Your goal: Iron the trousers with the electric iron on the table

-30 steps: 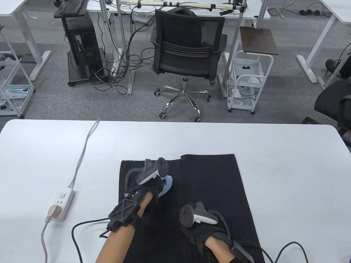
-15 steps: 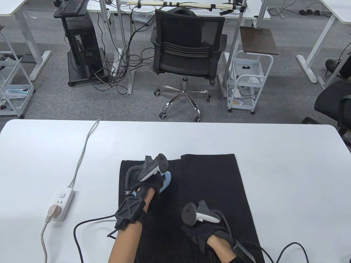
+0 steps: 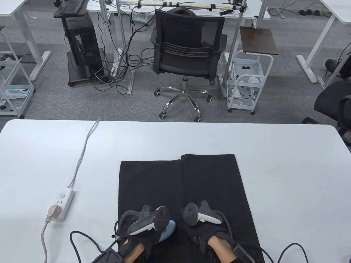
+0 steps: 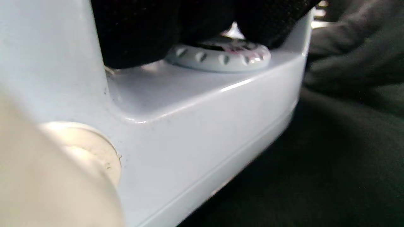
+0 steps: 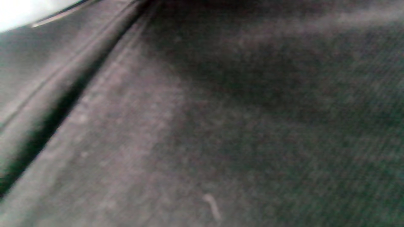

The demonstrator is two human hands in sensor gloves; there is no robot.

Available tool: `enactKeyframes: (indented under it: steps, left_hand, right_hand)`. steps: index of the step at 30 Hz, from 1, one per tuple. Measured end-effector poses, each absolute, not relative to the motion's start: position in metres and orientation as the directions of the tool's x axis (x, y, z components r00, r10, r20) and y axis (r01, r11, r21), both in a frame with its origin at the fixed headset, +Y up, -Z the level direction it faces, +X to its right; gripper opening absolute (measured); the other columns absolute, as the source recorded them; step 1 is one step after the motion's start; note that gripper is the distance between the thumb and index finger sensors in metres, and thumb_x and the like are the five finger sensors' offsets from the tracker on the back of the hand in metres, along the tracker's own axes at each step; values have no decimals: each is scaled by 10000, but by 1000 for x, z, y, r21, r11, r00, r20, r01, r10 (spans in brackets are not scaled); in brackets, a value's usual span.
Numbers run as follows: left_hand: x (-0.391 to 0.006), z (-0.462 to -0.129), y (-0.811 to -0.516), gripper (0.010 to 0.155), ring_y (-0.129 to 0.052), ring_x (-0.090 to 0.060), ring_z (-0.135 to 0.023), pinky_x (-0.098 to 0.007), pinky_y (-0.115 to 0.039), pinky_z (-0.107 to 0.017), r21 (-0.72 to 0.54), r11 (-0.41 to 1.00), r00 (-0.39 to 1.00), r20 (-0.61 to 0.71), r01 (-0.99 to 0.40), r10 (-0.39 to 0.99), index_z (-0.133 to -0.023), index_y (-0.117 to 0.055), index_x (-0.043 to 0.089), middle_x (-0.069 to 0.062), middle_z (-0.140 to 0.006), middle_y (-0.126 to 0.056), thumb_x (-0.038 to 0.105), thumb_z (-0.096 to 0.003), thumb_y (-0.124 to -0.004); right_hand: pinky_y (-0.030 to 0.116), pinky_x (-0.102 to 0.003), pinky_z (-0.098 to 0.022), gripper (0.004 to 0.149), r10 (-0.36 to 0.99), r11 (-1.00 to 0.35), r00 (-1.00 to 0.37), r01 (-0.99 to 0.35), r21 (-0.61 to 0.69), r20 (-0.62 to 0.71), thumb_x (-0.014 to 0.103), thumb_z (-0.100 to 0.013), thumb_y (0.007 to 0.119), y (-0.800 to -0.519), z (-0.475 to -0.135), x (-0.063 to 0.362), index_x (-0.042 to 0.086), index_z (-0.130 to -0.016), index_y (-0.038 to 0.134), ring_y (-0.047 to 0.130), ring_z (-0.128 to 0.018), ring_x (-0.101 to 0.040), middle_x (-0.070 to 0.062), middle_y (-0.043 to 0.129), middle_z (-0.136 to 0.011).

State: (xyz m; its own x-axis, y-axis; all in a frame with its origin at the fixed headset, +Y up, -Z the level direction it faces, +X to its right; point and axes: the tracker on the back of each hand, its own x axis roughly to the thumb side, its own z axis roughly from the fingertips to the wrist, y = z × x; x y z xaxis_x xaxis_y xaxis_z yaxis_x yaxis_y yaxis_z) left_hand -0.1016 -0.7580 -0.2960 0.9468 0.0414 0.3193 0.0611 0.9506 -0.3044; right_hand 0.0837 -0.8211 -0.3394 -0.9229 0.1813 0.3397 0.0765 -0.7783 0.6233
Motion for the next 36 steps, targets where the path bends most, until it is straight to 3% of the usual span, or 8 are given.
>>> enactKeyframes:
  steps: [7, 14, 24, 31, 36]
  left_hand:
    - [-104, -316, -757, 427, -972, -165, -359, -475, -849, -473, -304, 951, 954, 296, 47, 47, -844, -711, 93, -2, -477, -911, 413, -573, -791]
    - [-105, -388, -756, 427, -970, -164, -363, -475, -848, -476, -302, 953, 981, 191, 15, 45, -846, -712, 94, -1, -479, -911, 412, -573, -791]
    - [-134, -488, -754, 427, -968, -154, -370, -465, -847, -484, -303, 950, 996, -68, -78, 60, -852, -707, 105, 5, -485, -910, 422, -578, -790]
    - [-136, -491, -754, 427, -967, -147, -370, -457, -848, -483, -295, 953, 995, -91, -68, 43, -853, -701, 108, 11, -489, -907, 426, -581, -784]
    - [-129, -463, -754, 428, -968, -151, -365, -460, -848, -477, -301, 952, 998, -48, -61, 48, -851, -704, 102, 8, -487, -908, 423, -579, -786]
  right_hand:
    - [194, -769, -642, 642, 155, -780, -923, 105, 617, 353, 398, -622, 438, -820, -340, 82, 278, -1083, 7, -25, -965, -551, -215, -119, -1092]
    - [205, -773, -642, 647, 146, -781, -923, 114, 614, 356, 398, -622, 438, -819, -340, 80, 266, -1085, 6, -17, -966, -559, -223, -114, -1092]
    - [215, -779, -642, 651, 139, -784, -922, 121, 609, 361, 395, -624, 441, -819, -340, 79, 253, -1090, 8, -5, -967, -570, -236, -105, -1094]
    - [213, -779, -642, 650, 141, -783, -921, 121, 611, 362, 398, -625, 441, -819, -340, 79, 255, -1089, 9, -8, -966, -569, -234, -108, -1094]
    - [201, -775, -642, 651, 153, -781, -920, 112, 615, 361, 402, -624, 442, -820, -340, 80, 261, -1088, 8, -17, -965, -560, -226, -115, -1093]
